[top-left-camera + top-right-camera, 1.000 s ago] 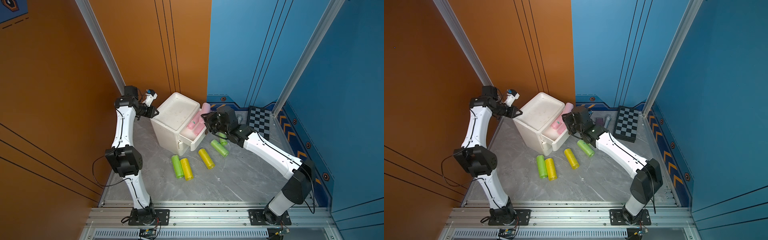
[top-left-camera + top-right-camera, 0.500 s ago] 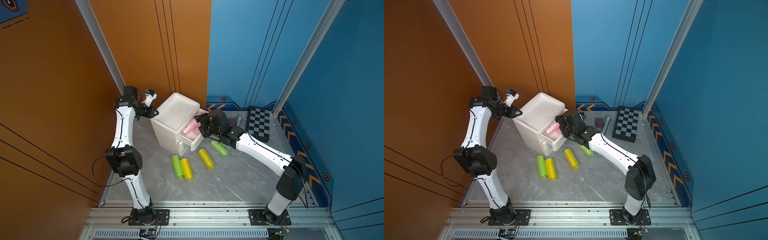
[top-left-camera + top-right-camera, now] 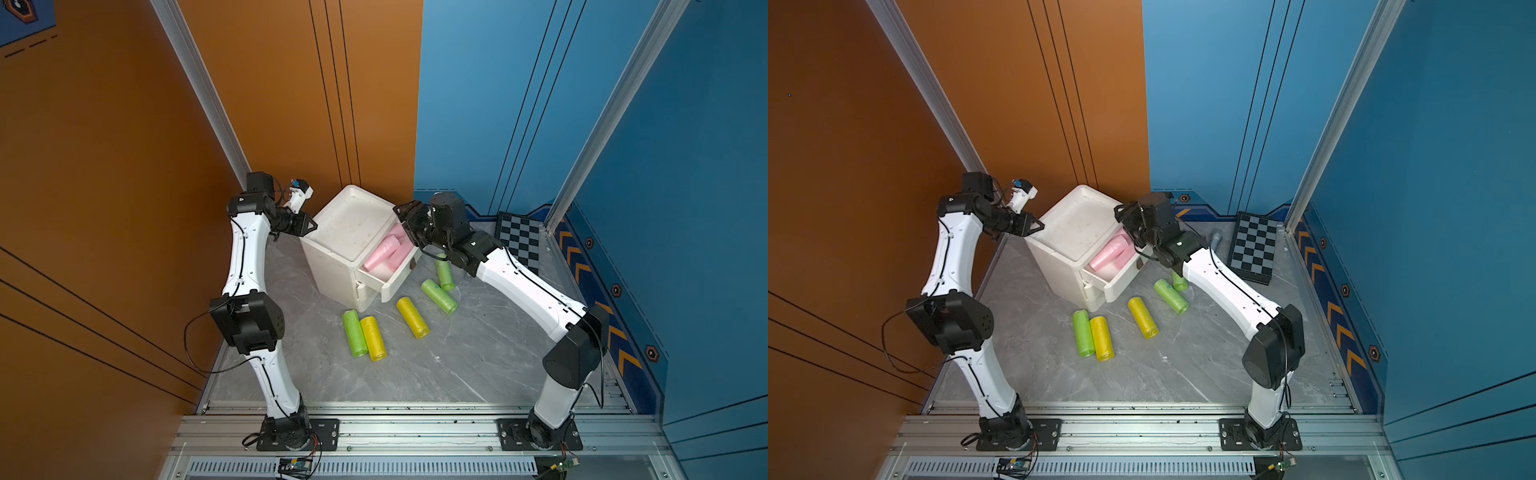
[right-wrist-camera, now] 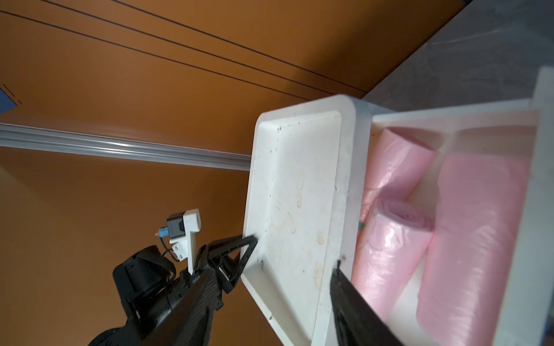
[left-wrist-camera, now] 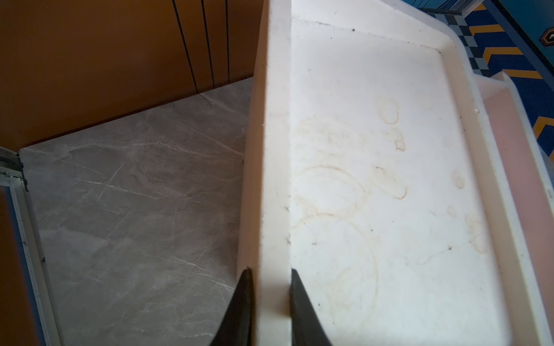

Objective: Sort the rolls of trash bags by color and place them into the drawer
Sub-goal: Adjust the roll of trash bags in the drawer.

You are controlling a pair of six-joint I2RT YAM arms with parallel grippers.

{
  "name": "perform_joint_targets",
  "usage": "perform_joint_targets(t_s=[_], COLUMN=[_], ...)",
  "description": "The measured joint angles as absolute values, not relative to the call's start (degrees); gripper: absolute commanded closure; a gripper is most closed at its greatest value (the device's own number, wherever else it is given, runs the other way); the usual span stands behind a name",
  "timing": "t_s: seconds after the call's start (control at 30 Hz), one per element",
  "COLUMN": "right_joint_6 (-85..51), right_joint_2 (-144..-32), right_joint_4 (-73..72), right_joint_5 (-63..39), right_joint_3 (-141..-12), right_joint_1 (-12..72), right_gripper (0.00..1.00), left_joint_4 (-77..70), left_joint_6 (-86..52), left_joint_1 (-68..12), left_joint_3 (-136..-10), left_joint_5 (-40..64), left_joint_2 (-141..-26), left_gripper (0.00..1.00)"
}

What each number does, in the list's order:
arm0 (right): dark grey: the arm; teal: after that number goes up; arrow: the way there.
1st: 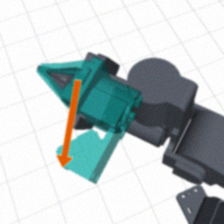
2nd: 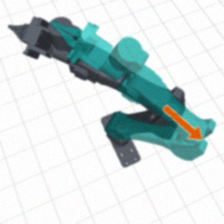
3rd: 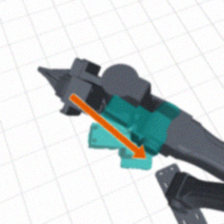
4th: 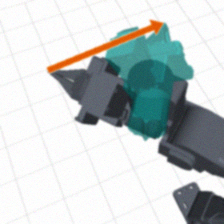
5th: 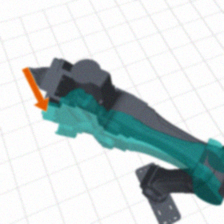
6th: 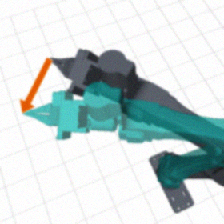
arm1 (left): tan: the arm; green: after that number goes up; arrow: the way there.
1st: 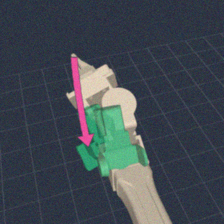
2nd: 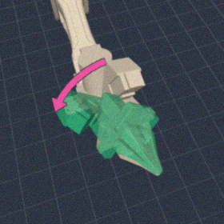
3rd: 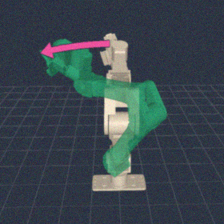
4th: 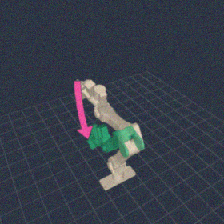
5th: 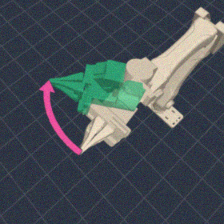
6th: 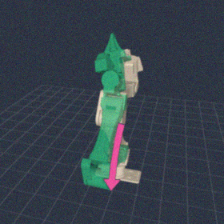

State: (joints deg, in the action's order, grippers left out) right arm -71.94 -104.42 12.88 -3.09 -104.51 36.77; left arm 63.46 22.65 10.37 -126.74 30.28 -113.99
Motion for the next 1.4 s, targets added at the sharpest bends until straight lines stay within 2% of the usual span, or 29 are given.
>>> perform_joint_targets(t_s=[0.37,1.4], right_joint_6=[-65.52,-66.26], right_joint_2=[-118.74,-117.8], right_joint_4=[14.48,13.37], right_joint_5=[-10.44,-12.62], right_joint_3=[-111.42,-112.29], right_joint_1=[34.83,35.97], right_gripper=[0.37,0.37], left_joint_4=[63.44,63.42], left_joint_6=[22.63,22.61], left_joint_1=[10.39,10.46], left_joint_3=[-126.63,-126.32], left_joint_5=[30.28,30.26], left_joint_2=[-113.99,-113.69], left_gripper=[1.0,1.0])
